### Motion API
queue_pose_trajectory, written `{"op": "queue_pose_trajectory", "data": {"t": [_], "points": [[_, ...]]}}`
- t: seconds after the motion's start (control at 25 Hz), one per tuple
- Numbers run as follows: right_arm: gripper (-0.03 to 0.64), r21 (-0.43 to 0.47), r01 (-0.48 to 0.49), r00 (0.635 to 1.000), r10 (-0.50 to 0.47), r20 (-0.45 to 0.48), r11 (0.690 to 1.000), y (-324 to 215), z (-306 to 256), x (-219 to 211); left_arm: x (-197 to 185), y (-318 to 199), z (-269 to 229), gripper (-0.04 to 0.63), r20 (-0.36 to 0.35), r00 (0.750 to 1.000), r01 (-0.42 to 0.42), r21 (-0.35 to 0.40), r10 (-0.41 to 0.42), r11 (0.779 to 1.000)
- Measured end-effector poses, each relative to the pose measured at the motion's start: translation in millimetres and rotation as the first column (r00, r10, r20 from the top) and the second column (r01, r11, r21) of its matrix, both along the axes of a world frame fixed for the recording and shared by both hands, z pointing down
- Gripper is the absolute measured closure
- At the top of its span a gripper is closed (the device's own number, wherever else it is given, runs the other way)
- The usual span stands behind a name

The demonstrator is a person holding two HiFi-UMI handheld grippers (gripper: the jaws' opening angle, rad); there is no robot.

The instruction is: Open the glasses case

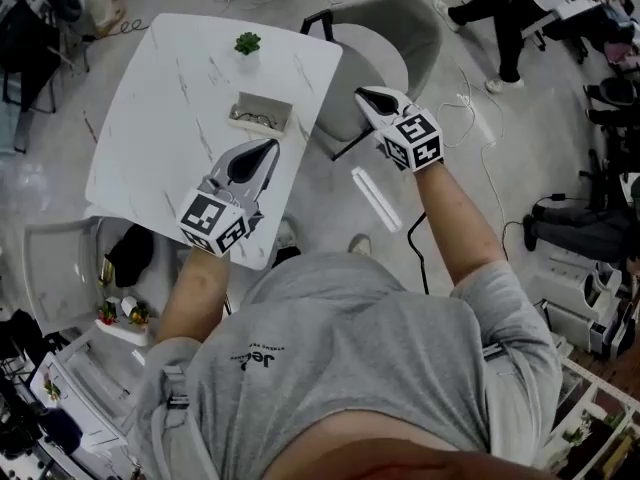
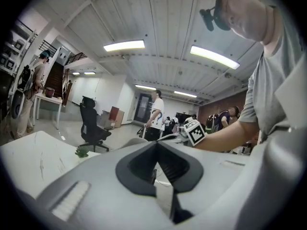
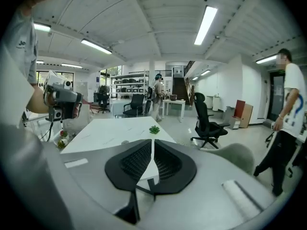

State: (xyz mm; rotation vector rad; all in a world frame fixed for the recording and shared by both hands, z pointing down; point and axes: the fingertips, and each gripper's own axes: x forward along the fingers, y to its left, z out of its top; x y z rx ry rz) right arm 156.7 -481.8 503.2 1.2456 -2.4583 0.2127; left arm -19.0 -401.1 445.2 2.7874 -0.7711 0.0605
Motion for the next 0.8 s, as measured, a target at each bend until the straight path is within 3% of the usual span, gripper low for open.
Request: {"op": "queue_pose_trajectory", "data": {"t": [0.28, 0.44, 0.8], "points": [[0.613, 0.108, -0.092, 0.994, 0.086, 0.063, 0.99, 56.4, -106.0, 71.2, 55.8, 18.1, -73.2, 0.548, -0.047, 0.997, -0.056, 0.068, 0.059, 0.996], [0.614, 0.127, -0.134, 0.987, 0.121, 0.109, 0.983, 91.2, -153.9, 107.4, 83.1, 27.8, -113.4, 0.548, -0.069, 0.994, -0.082, 0.101, 0.089, 0.992], [0.614, 0.203, -0.191, 0.96, 0.139, 0.244, 0.96, 175.8, -233.3, 164.1, 115.7, 53.6, -168.7, 0.548, -0.077, 0.99, -0.105, 0.134, 0.116, 0.985]]}}
